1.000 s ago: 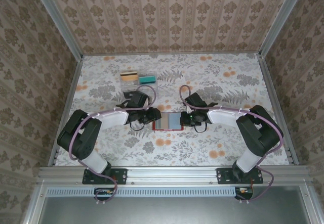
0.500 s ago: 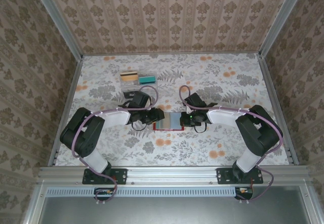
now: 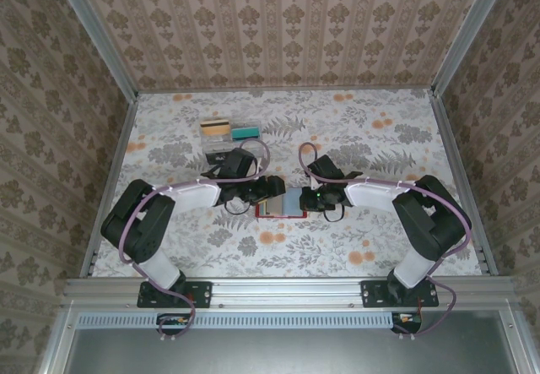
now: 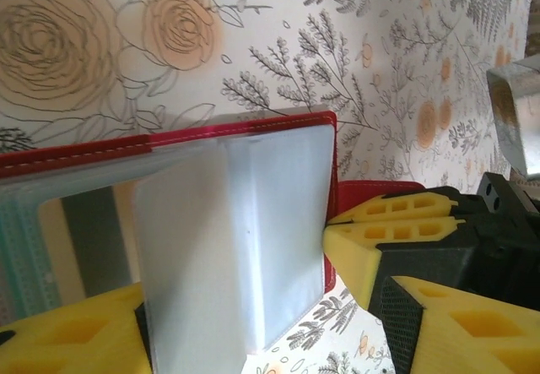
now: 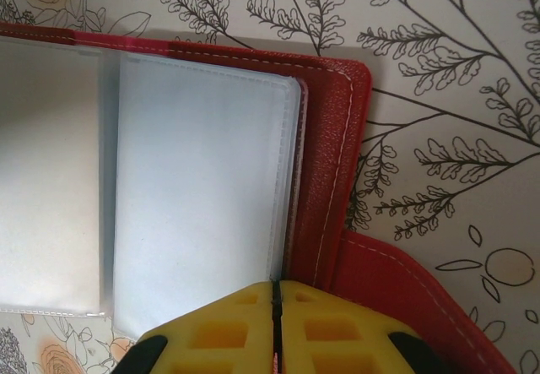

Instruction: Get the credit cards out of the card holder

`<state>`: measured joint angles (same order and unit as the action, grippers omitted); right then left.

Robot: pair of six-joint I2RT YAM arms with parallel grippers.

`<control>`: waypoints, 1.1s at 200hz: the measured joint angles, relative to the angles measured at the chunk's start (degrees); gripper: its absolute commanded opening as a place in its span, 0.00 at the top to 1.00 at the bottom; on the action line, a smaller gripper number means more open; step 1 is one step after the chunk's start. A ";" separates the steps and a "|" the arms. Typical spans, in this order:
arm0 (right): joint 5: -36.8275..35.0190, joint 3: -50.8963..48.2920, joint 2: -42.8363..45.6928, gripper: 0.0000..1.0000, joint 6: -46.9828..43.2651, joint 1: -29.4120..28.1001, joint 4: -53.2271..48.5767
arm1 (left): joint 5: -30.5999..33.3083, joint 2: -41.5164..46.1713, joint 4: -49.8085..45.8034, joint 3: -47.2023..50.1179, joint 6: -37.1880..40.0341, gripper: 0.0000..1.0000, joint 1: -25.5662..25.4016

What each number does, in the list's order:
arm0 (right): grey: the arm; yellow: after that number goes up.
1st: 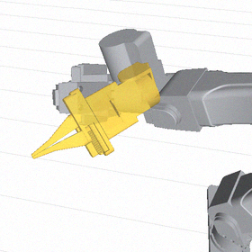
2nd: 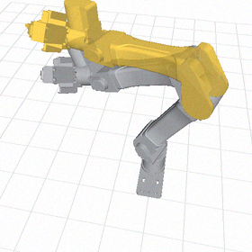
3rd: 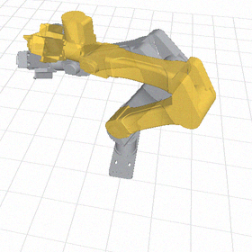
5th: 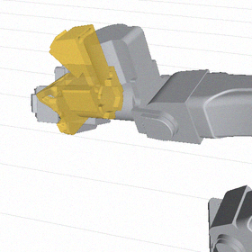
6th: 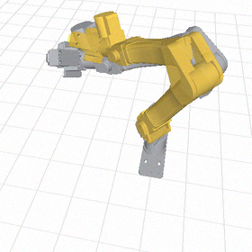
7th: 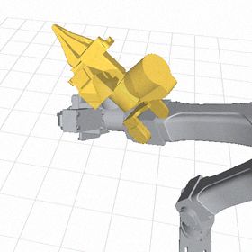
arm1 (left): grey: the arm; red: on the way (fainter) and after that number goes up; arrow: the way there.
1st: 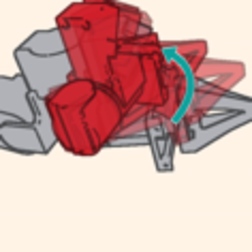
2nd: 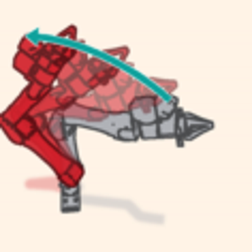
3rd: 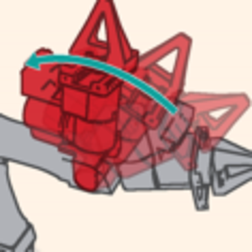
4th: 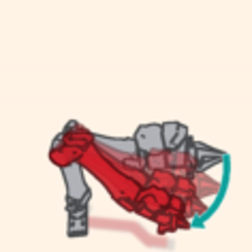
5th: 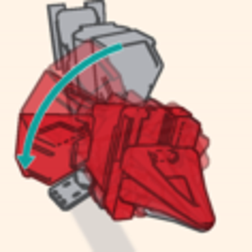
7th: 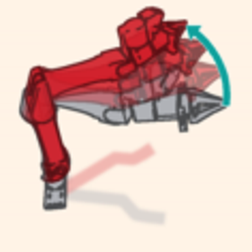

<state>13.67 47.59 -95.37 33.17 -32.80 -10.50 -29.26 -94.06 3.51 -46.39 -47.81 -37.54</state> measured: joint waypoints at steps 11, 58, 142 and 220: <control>-0.02 0.00 0.00 0.89 0.00 0.00 -0.02 | -0.55 -0.02 0.09 -0.09 -0.02 0.35 -0.24; -0.74 -0.59 0.50 0.87 0.92 0.39 0.50 | -3.10 -4.26 0.90 -5.29 0.00 0.37 -2.12; -3.82 -2.10 8.66 0.84 2.89 2.71 0.48 | -5.03 -7.45 0.87 -7.91 0.02 0.40 -2.95; 1.01 1.33 7.54 0.82 3.69 1.42 1.20 | -0.37 3.54 -4.87 -1.33 3.56 0.84 4.37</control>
<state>14.68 48.93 -87.83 36.86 -31.38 -9.30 -29.63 -90.52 -1.37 -47.72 -44.25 -33.17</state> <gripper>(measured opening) 0.177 0.244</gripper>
